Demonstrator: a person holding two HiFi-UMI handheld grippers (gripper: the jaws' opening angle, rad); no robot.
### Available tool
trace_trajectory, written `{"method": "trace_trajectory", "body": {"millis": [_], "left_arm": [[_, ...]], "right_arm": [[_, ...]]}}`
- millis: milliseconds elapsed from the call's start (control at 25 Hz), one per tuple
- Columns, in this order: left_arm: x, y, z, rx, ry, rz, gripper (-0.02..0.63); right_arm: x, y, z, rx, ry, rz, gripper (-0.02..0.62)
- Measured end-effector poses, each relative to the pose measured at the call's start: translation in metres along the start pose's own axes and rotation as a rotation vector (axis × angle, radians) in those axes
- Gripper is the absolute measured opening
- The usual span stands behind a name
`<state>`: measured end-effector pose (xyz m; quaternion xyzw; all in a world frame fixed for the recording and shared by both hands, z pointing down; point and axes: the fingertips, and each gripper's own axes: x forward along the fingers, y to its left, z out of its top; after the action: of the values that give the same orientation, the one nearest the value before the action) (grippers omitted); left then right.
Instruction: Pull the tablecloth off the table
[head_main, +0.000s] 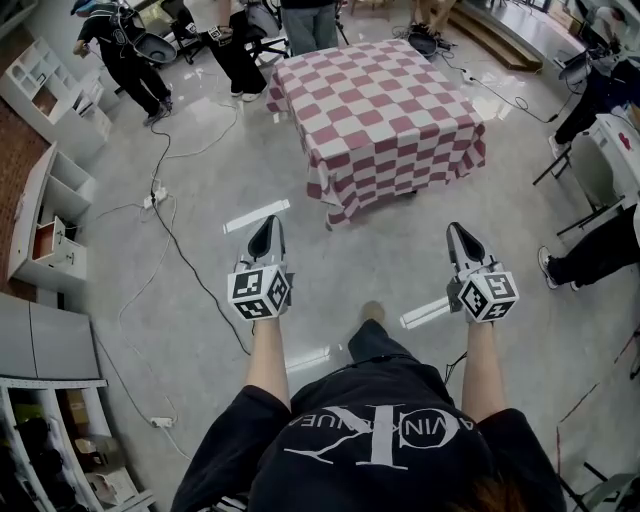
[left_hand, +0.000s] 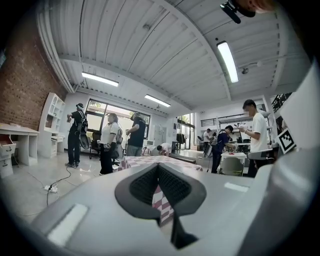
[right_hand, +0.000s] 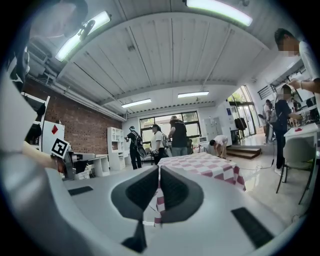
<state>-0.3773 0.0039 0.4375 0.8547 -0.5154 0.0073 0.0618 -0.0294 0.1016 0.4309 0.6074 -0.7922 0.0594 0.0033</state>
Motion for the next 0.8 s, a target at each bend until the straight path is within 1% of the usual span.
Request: {"method": "trace_trajectory", "body": {"millis": [320,560,720,800], "left_arm": [[0.074,0.006,-0.004,-0.013,0.037,0.005,0.012],[0.123,0.006,-0.004,-0.016,0.056,0.019,0.012],[0.149,0.009,-0.003,-0.051,0.045,0.042,0.012],[0.162,0.009,-0.003,-0.056,0.044,0.047,0.011]], "right_arm": [[0.067,-0.040,-0.001,0.022,0.036,0.022,0.018],[0.110,-0.074,0.000,0.035,0.044,0.038,0.018],[0.132,-0.097,-0.001,0.040,0.049,0.044,0.018],[0.143,-0.109,0.000,0.042,0.049,0.043,0.018]]}}
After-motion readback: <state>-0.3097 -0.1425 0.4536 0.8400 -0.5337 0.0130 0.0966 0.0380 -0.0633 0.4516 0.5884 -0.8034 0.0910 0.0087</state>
